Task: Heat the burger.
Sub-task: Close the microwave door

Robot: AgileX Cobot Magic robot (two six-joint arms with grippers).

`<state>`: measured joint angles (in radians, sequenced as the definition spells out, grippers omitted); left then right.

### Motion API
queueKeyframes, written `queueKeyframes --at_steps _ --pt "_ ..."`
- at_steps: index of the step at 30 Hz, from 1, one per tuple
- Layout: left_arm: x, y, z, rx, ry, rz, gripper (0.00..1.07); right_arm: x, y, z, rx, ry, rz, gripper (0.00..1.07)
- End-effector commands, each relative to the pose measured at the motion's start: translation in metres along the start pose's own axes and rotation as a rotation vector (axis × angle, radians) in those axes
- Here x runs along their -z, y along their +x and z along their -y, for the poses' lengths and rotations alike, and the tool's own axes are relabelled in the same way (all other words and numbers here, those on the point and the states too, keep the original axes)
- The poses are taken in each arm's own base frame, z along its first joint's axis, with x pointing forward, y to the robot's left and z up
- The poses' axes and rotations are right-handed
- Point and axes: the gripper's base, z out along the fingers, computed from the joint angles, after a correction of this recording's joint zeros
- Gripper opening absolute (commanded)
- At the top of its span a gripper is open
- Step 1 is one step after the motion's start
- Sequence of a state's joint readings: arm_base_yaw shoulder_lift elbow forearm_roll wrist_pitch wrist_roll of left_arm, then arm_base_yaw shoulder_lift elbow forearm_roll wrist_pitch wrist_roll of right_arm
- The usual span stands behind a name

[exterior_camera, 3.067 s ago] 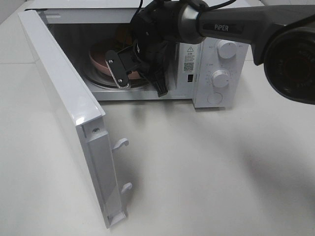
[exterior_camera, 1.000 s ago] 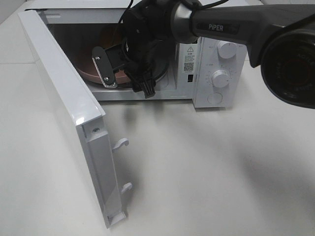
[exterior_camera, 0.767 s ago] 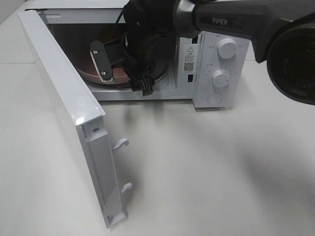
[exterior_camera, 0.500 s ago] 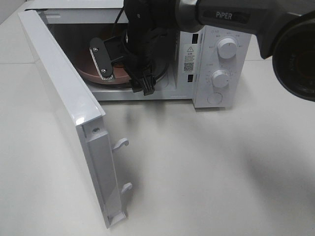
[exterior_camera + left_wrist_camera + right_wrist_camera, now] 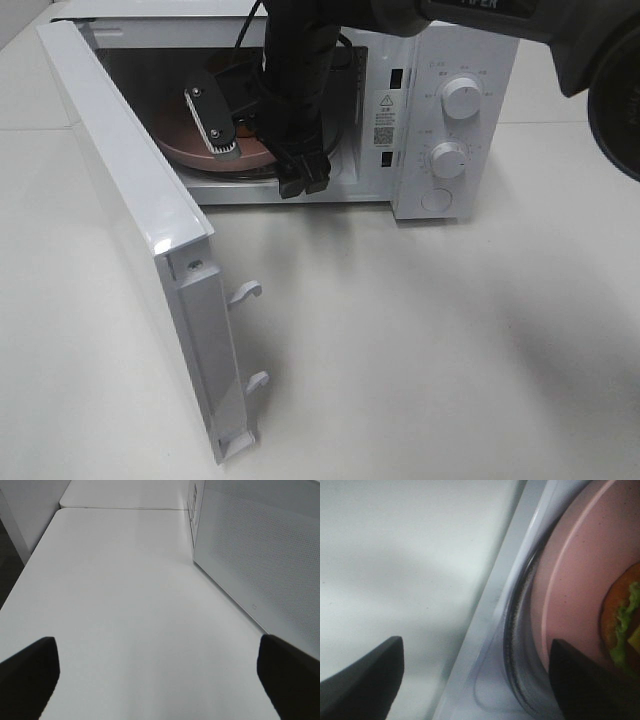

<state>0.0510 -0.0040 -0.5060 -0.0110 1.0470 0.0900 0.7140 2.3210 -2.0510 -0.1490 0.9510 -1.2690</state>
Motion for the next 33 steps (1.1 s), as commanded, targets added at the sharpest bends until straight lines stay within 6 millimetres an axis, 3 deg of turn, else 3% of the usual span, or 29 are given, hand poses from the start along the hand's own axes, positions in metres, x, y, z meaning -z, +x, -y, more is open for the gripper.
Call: queueKeyframes --at_steps 1,17,33 --pt "0.003 0.002 0.0 0.003 0.003 0.019 1.03 0.005 0.002 -0.006 -0.003 -0.076 0.004 0.76" --pt "0.003 0.002 0.0 0.003 0.003 0.019 1.03 0.016 0.008 -0.026 -0.048 -0.272 -0.059 0.76" --pt "0.003 0.002 0.0 0.003 0.003 0.019 1.03 0.056 0.023 -0.067 -0.134 -0.329 -0.096 0.76"
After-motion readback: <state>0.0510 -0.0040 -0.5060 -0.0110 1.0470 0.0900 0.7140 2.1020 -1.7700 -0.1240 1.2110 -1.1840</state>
